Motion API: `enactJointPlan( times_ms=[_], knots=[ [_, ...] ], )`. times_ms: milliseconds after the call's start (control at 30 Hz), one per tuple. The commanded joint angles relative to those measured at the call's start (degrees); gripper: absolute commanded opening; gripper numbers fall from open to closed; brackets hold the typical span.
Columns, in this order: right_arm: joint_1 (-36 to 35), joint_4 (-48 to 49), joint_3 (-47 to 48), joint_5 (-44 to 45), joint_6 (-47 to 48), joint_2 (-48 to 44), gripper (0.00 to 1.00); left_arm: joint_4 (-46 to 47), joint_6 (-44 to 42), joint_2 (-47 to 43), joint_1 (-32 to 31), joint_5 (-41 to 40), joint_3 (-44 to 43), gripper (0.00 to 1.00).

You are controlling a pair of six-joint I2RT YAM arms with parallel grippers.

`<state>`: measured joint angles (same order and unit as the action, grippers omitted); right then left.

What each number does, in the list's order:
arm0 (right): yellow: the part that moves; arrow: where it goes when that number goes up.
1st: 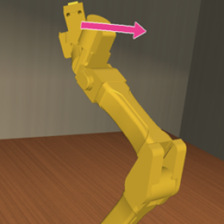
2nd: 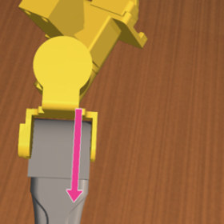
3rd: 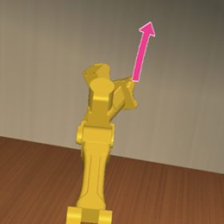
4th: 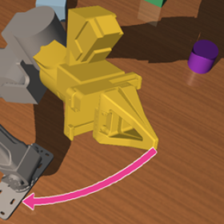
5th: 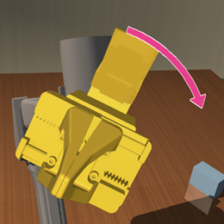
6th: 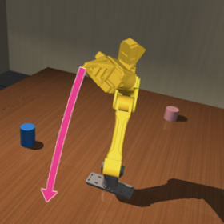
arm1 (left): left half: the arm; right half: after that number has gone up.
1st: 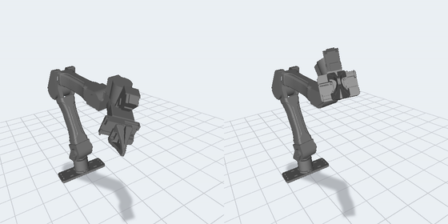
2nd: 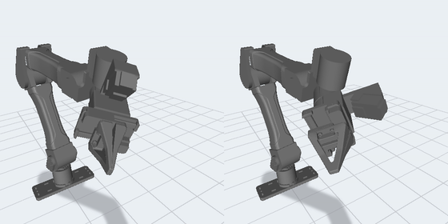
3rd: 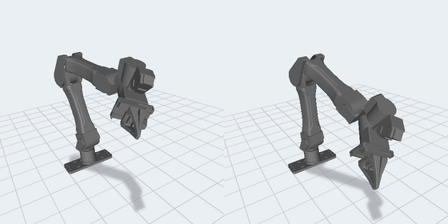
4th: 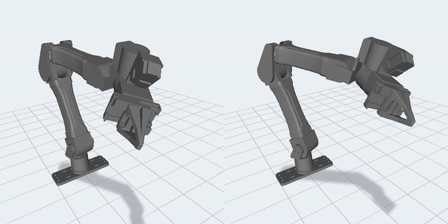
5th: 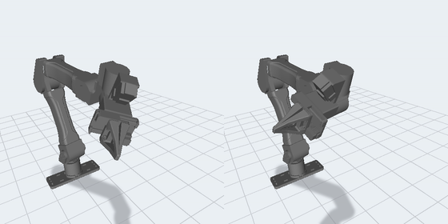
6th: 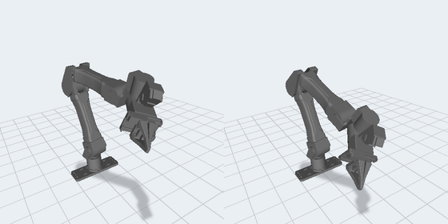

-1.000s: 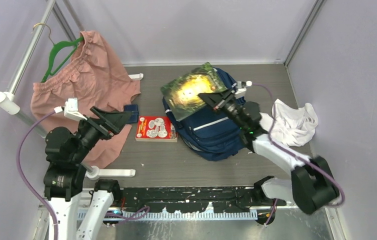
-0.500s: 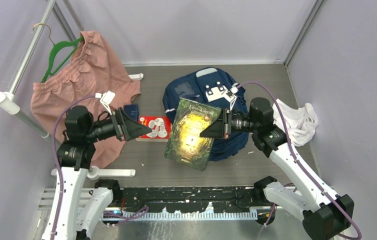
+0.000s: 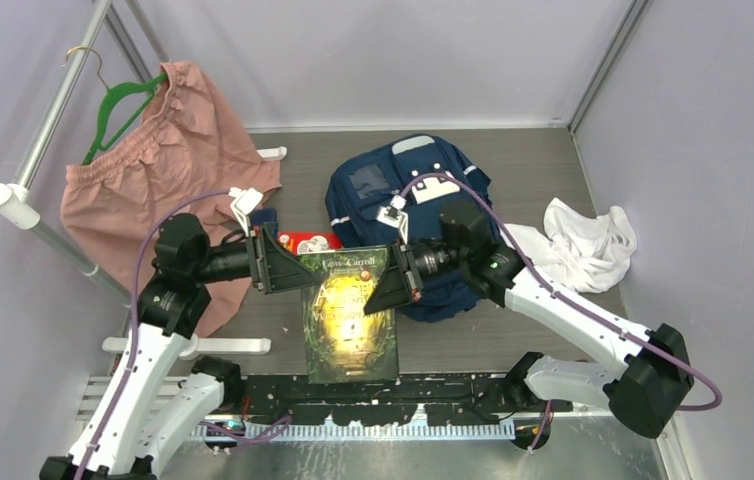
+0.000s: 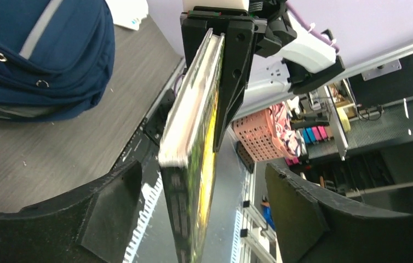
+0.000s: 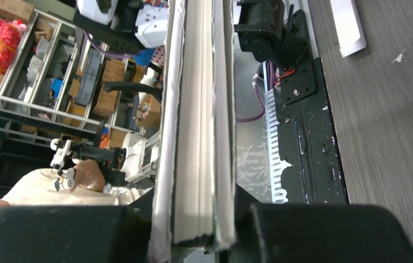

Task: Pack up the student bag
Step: Pick up the book from the center of the board.

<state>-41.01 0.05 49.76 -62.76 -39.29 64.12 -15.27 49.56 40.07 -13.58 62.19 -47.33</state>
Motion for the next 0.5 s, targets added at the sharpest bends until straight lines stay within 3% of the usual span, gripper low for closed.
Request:
enactJointPlan(
  times_ms=[0,67,267,333,433,467],
  knots=[
    [-3.1,5.3,5.4,0.1,1.9,0.9,0.01,7.7,1.9,1.2,-4.3,-2.1,1.1,0.8],
    [-4.3,5.4,6.1,0.7,2.2,1.8,0.01,10.3,3.2,1.6,-5.8,-2.5,1.9,0.67],
    [-4.6,-0.3,8.9,3.5,4.8,4.3,0.01,12.3,3.4,3.2,-8.1,-4.3,3.4,0.07],
    [-4.6,-3.9,9.5,5.3,6.4,3.6,0.05,12.9,3.3,3.3,-8.1,-4.6,3.4,0.0],
    [-4.5,-14.8,11.2,11.6,12.2,1.3,0.58,11.2,2.2,2.3,-8.0,-8.1,2.6,0.0],
    [-4.4,-19.4,12.0,14.4,14.7,-0.2,0.71,9.6,1.1,2.1,-8.0,-9.3,1.9,0.0]
  ],
)
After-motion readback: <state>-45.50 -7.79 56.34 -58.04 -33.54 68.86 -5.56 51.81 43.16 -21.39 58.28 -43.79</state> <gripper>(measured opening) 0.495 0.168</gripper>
